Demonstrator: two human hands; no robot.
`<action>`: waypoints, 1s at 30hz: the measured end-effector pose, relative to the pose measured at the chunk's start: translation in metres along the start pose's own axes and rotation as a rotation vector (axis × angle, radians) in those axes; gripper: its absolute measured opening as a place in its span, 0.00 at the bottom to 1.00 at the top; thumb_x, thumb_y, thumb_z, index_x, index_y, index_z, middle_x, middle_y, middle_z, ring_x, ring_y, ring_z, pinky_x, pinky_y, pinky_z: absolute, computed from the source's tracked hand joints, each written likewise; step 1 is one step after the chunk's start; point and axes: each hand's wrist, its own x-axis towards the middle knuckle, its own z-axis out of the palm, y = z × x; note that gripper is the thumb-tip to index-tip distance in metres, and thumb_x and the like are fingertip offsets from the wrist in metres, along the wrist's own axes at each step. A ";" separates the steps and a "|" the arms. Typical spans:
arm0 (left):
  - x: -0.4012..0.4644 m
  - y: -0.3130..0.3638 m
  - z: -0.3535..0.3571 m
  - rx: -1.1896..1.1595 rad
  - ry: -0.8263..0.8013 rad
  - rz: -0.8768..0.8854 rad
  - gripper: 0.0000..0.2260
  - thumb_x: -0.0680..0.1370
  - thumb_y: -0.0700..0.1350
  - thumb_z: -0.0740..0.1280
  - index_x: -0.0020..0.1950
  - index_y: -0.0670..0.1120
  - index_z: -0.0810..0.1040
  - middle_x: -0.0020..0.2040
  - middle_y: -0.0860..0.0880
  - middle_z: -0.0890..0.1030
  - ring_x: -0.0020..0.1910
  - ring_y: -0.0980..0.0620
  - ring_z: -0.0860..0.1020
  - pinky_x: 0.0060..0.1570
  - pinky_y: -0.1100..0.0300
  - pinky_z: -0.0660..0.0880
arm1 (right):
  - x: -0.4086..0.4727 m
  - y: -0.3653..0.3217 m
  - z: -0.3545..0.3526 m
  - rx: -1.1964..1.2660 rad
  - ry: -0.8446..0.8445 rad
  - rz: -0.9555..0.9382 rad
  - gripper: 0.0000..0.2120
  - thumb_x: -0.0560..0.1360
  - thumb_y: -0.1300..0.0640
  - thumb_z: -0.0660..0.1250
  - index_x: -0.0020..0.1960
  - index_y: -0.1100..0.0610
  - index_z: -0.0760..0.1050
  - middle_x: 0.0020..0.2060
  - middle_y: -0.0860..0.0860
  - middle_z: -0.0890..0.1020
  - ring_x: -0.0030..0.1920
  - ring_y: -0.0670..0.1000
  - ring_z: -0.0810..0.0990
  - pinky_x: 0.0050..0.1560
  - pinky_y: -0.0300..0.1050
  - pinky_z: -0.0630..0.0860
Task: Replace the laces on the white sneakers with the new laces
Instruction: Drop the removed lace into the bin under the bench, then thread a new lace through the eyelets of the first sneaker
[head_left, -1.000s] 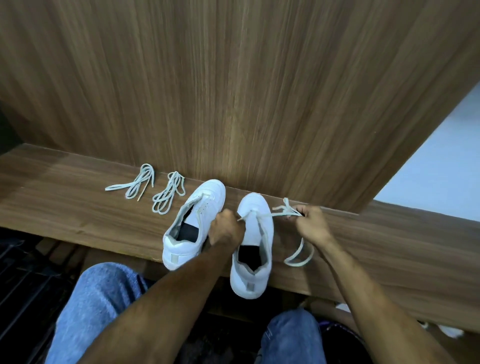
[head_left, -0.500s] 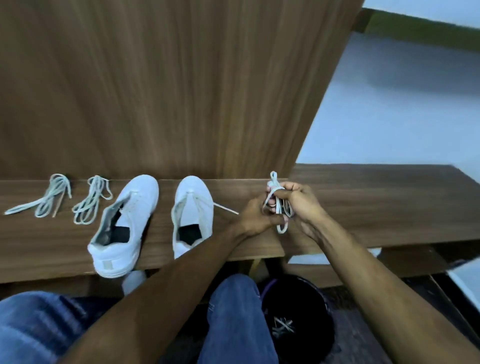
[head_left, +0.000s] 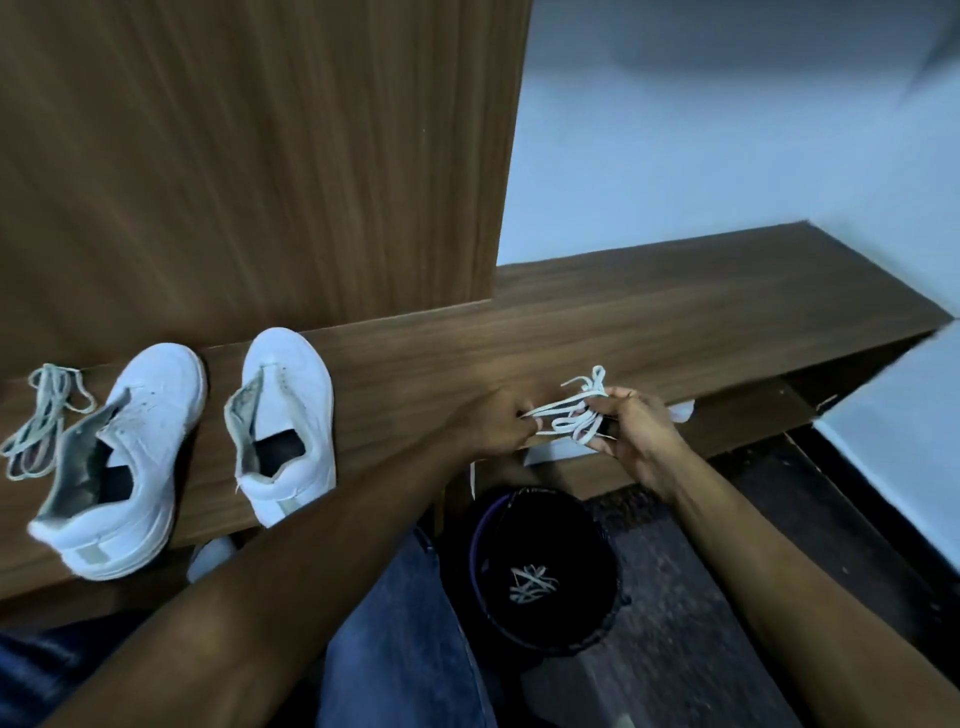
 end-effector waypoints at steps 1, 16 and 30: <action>0.003 0.004 0.015 -0.013 -0.045 0.001 0.10 0.76 0.47 0.64 0.35 0.47 0.77 0.37 0.43 0.82 0.41 0.45 0.82 0.40 0.57 0.74 | 0.002 0.010 -0.010 -0.017 0.035 0.008 0.06 0.78 0.66 0.62 0.47 0.61 0.77 0.36 0.55 0.82 0.33 0.51 0.81 0.28 0.40 0.78; 0.011 -0.006 0.122 -0.269 -0.211 -0.245 0.08 0.75 0.37 0.68 0.53 0.37 0.82 0.43 0.46 0.79 0.45 0.53 0.75 0.45 0.61 0.71 | 0.017 0.127 -0.058 -0.441 0.104 0.038 0.14 0.73 0.68 0.66 0.31 0.57 0.79 0.30 0.55 0.81 0.32 0.51 0.75 0.38 0.44 0.71; 0.005 -0.032 0.014 -0.254 0.114 -0.136 0.11 0.76 0.38 0.68 0.58 0.39 0.81 0.52 0.44 0.81 0.52 0.50 0.78 0.46 0.66 0.69 | 0.031 0.095 0.001 -0.742 -0.071 -0.080 0.17 0.74 0.71 0.63 0.32 0.54 0.76 0.24 0.41 0.77 0.29 0.38 0.74 0.34 0.29 0.69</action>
